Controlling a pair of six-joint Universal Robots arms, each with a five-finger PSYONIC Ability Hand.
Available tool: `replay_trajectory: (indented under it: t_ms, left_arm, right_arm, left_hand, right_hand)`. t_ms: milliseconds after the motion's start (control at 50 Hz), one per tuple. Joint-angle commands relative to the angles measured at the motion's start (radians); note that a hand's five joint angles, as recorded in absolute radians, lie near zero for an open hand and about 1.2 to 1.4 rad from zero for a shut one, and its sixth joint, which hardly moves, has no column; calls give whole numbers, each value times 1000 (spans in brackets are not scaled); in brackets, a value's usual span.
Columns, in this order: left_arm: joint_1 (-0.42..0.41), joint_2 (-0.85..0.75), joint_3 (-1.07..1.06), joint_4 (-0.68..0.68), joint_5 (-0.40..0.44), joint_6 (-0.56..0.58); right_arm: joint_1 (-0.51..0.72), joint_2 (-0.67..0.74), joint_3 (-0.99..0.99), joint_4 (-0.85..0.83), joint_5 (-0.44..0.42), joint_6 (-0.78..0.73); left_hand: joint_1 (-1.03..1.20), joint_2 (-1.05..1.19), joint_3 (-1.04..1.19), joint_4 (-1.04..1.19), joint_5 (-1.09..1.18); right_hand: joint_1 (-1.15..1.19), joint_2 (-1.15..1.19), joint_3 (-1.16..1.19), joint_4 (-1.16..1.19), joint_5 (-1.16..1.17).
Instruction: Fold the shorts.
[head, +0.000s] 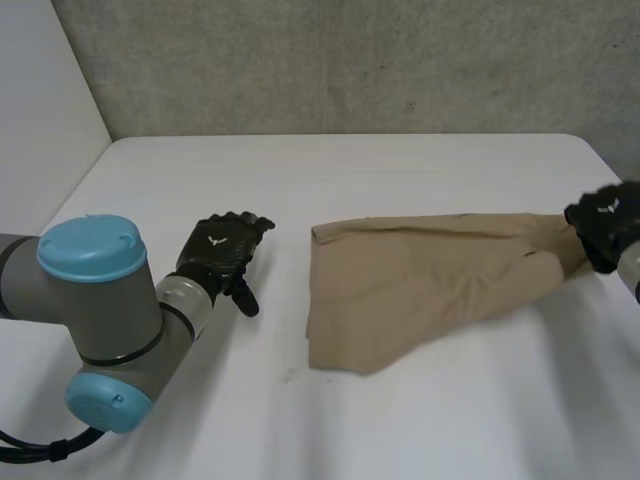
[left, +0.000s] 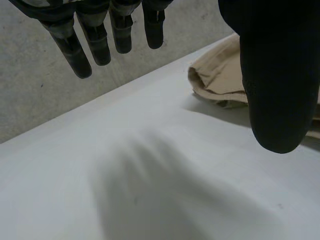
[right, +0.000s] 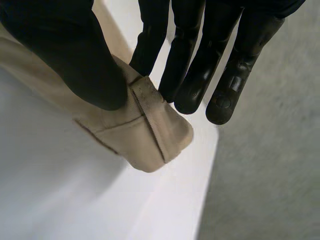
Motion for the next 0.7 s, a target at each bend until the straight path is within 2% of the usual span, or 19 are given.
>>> replay_trajectory:
  t_ms: [20, 60, 120, 140, 240, 280, 300, 320, 360, 420, 440, 500, 520, 600, 660, 700]
  left_arm:
    - [0, 9, -1, 0, -2, 0]
    - [0, 9, -1, 0, -2, 0]
    - [0, 16, -1, 0, -4, 0]
    - [0, 18, -1, 0, -4, 0]
    - [11, 32, 3, 0, -19, -5]
    - [17, 39, 3, 0, -27, -9]
    - [22, 44, 4, 0, -28, -9]
    - [28, 52, 7, 0, -30, -11]
    - [36, 59, 15, -2, -31, -11]
    - [43, 72, 32, -3, -28, -12]
    - [43, 73, 38, -3, -28, -14]
    - [36, 73, 78, -11, -30, -23]
    - [33, 73, 87, -12, -28, -29]
    - [2, 73, 134, -12, -25, -80]
    - [-35, 61, 190, -14, -24, -124]
    - [-58, 40, 239, -20, -22, -147]
  right_arm:
    - [300, 10, -152, 25, -10, -100]
    - [405, 40, -187, 21, -13, -102]
    - [496, 76, -207, 14, -39, -100]
    - [551, 100, -207, 13, -69, -100]
    - [651, 175, -181, 19, -183, -84]
    - [656, 182, -166, 25, -201, -82]
    - [657, 177, -151, 24, -214, -82]
    - [657, 172, -144, 18, -217, -79]
    - [657, 165, -140, 11, -217, -70]
    - [645, 126, -150, -13, -212, 30]
    - [613, 91, -158, -37, -209, 135]
    - [538, 41, -161, -77, -208, 344]
    - [494, 15, -166, -99, -202, 495]
    - [426, 7, -198, -101, -215, 796]
    - [404, 43, -225, -70, -214, 887]
    - [397, 77, -250, -42, -211, 886]
  left_hand:
    - [6, -2, -15, -5, -22]
    - [3, -5, -18, -8, -24]
    - [0, -8, -21, -10, -27]
    - [-3, -11, -24, -13, -30]
    - [-9, -17, -30, -19, -36]
    - [-9, -17, -30, -19, -36]
    - [-12, -20, -33, -22, -39]
    - [-15, -23, -36, -25, -42]
    - [-21, -28, -42, -31, -48]
    - [-21, -28, -42, -31, -48]
    - [-21, -28, -42, -31, -48]
    - [-21, -28, -42, -31, -48]
    - [-21, -28, -42, -31, -48]
    - [-21, -28, -42, -31, -48]
    - [-18, -26, -39, -28, -45]
    - [-12, -20, -33, -22, -39]
  right_hand:
    - [437, 235, 216, 204, 267]
    - [437, 235, 216, 204, 267]
    - [437, 235, 216, 204, 267]
    - [437, 235, 216, 204, 267]
    - [437, 235, 216, 204, 267]
    - [202, 0, -19, -31, 32]
    - [-195, -397, -416, -428, -365]
    - [-371, -573, -592, -603, -541]
    - [-560, -761, -781, -792, -730]
    - [-704, -906, -925, -937, -874]
    - [-785, -987, -1006, -1018, -955]
    - [-785, -987, -1006, -1018, -955]
    - [-785, -987, -1006, -1018, -955]
    - [-785, -987, -1006, -1018, -955]
    - [-785, -987, -1006, -1018, -955]
    - [-785, -987, -1006, -1018, -955]
